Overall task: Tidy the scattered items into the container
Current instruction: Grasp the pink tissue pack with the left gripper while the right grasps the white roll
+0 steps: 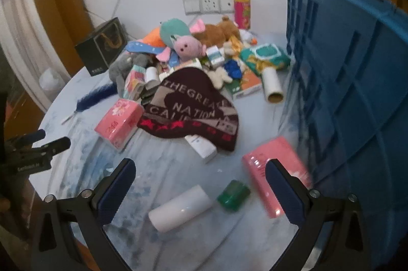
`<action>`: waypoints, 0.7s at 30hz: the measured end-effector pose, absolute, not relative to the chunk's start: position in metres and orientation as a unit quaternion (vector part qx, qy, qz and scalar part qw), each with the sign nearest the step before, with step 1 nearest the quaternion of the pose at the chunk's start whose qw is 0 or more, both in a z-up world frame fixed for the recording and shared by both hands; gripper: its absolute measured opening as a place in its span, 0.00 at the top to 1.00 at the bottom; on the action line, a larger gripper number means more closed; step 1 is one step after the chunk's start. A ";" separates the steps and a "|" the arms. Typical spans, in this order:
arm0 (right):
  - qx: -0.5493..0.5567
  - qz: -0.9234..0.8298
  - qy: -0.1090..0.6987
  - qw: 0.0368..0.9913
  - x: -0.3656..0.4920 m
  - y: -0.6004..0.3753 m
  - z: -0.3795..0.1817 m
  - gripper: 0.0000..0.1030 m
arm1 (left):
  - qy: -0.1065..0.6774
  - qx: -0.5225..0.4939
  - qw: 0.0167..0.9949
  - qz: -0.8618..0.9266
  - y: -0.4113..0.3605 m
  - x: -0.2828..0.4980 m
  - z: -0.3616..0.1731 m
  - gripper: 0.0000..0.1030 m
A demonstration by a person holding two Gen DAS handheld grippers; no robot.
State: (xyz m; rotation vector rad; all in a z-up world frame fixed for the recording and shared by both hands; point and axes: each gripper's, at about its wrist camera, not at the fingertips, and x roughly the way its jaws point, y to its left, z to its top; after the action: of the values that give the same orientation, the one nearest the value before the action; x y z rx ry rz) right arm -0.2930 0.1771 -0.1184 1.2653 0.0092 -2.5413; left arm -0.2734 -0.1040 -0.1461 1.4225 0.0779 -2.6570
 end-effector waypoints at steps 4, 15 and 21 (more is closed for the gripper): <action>0.449 -0.888 -0.018 0.098 -0.295 0.160 -0.131 0.00 | 0.006 0.484 0.016 -0.875 -0.119 -0.309 -0.162 0.00; 0.506 -0.851 -0.118 -0.076 -0.278 0.137 -0.197 0.00 | -0.035 0.543 -0.075 -0.835 -0.122 -0.377 -0.231 0.00; 0.529 -0.828 -0.139 -0.124 -0.279 0.128 -0.230 0.00 | -0.053 0.557 -0.097 -0.823 -0.111 -0.391 -0.256 0.00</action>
State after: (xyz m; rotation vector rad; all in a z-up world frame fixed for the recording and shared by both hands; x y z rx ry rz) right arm -0.2786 0.1283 -0.2300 1.8083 -0.4733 -2.8286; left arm -0.3912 -0.1107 -0.2561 1.8654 -0.1775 -2.7587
